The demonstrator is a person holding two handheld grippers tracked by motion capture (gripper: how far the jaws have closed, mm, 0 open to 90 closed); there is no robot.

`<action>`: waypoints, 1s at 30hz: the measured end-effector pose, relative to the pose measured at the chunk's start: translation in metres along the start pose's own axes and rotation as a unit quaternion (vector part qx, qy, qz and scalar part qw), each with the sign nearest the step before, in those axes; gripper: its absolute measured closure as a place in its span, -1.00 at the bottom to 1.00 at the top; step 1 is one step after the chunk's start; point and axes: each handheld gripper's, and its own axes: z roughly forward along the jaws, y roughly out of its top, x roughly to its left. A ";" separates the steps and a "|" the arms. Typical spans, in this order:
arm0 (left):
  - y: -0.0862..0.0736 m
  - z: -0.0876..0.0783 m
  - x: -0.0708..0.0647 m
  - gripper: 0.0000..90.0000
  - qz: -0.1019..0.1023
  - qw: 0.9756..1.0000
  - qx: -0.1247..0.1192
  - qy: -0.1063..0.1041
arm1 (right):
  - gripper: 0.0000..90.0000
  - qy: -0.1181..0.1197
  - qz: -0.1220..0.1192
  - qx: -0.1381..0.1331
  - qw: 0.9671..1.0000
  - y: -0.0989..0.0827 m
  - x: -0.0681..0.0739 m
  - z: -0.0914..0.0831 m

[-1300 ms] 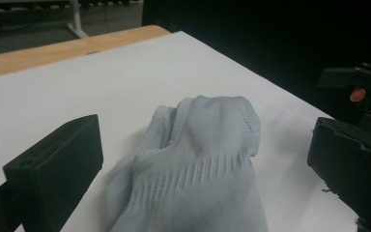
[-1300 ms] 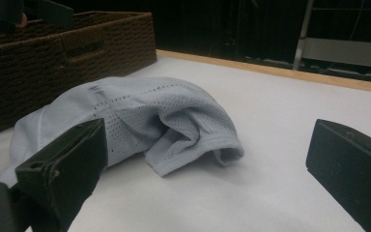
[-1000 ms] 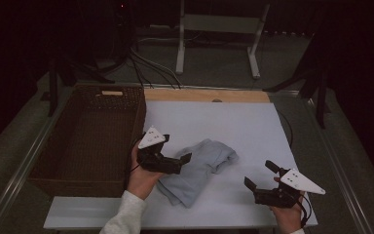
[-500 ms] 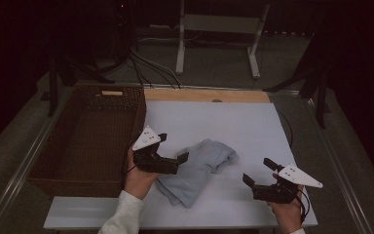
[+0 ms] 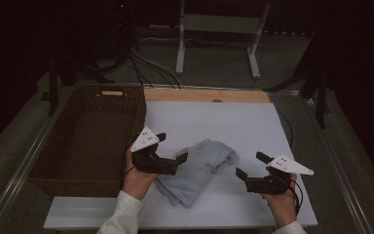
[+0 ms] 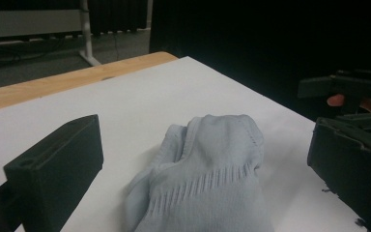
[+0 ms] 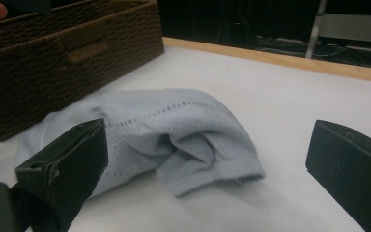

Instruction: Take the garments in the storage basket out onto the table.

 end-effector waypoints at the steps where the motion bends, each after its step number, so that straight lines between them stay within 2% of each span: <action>1: 0.000 0.000 0.000 -0.99 0.001 1.000 0.002 0.001 | -0.97 0.001 -0.003 0.001 1.000 0.002 0.001 0.002; 14: 0.001 -0.003 0.000 -0.99 -0.001 1.000 -0.001 0.003 | -0.97 0.028 -0.023 0.018 0.999 0.025 0.017 0.026; 30: 0.001 -0.004 0.002 -0.99 -0.004 1.000 0.000 0.005 | -0.97 0.062 -0.032 0.045 0.997 0.031 0.039 0.060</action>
